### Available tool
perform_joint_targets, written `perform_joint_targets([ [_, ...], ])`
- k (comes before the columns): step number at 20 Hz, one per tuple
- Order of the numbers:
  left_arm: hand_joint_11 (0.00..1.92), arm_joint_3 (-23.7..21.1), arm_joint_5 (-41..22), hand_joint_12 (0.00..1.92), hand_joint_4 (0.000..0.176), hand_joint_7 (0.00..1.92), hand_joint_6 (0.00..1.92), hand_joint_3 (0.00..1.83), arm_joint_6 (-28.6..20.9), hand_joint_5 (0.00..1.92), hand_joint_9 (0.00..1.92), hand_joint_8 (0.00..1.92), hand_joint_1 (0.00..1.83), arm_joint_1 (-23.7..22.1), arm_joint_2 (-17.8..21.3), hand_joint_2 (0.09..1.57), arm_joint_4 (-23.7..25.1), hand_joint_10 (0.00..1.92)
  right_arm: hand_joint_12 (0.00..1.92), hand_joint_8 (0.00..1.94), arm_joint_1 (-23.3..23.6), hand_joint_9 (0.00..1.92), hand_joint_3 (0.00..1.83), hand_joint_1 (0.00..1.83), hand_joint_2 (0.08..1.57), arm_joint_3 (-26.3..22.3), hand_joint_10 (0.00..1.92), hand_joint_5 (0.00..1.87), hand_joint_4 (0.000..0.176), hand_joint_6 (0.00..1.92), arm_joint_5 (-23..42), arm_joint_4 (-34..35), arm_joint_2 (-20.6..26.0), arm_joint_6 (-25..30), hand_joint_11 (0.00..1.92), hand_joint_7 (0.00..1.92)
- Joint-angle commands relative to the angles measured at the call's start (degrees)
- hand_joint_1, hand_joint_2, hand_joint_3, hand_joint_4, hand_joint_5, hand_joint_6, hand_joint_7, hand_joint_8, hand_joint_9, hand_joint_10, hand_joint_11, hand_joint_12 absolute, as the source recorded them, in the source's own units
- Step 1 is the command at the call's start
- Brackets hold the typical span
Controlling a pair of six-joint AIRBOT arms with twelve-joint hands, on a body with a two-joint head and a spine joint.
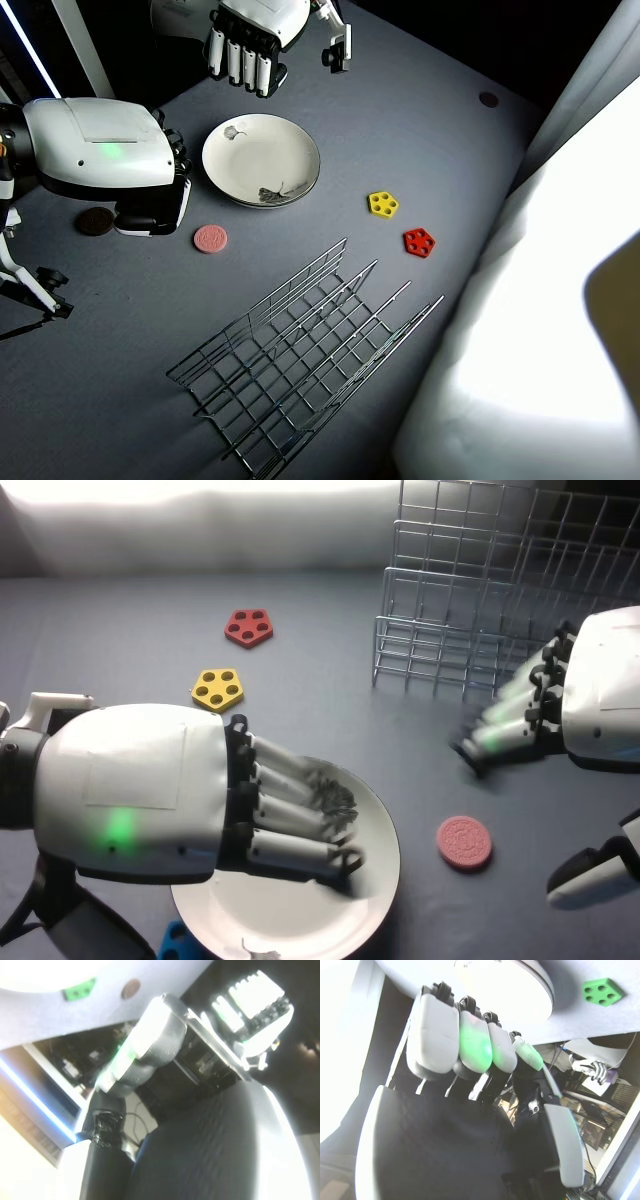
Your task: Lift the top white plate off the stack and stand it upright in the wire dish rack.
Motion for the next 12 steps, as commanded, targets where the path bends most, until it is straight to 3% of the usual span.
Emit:
perform_joint_targets([
  [1,0.01,-0.20,-4.81,0.16,0.000,0.06,0.00,0.01,-0.10,0.06,0.05,0.00,0.38,-0.96,0.31,0.98,-4.09,0.00,0.11,0.00,0.89,0.05,0.00,0.24,0.98,-0.15,0.01,0.05,0.000,0.00,3.10,2.68,0.67,0.05,0.04,0.06],
  [5,0.04,-0.10,-4.79,0.17,0.000,0.07,0.00,0.00,0.01,0.07,0.07,0.00,0.39,-0.75,0.31,0.97,-4.05,0.01,0.09,0.00,0.89,0.05,0.00,0.29,0.97,-0.13,0.00,0.06,0.000,0.00,3.69,2.51,0.74,-0.13,0.04,0.07],
  [12,0.02,3.52,-4.33,0.11,0.000,0.07,0.01,0.00,-0.50,0.07,0.05,0.01,0.40,0.28,0.41,0.96,-3.73,0.01,0.08,0.00,0.87,0.03,0.00,0.20,0.97,-0.36,0.00,0.04,0.000,0.00,4.05,2.51,0.81,-0.45,0.03,0.04],
])
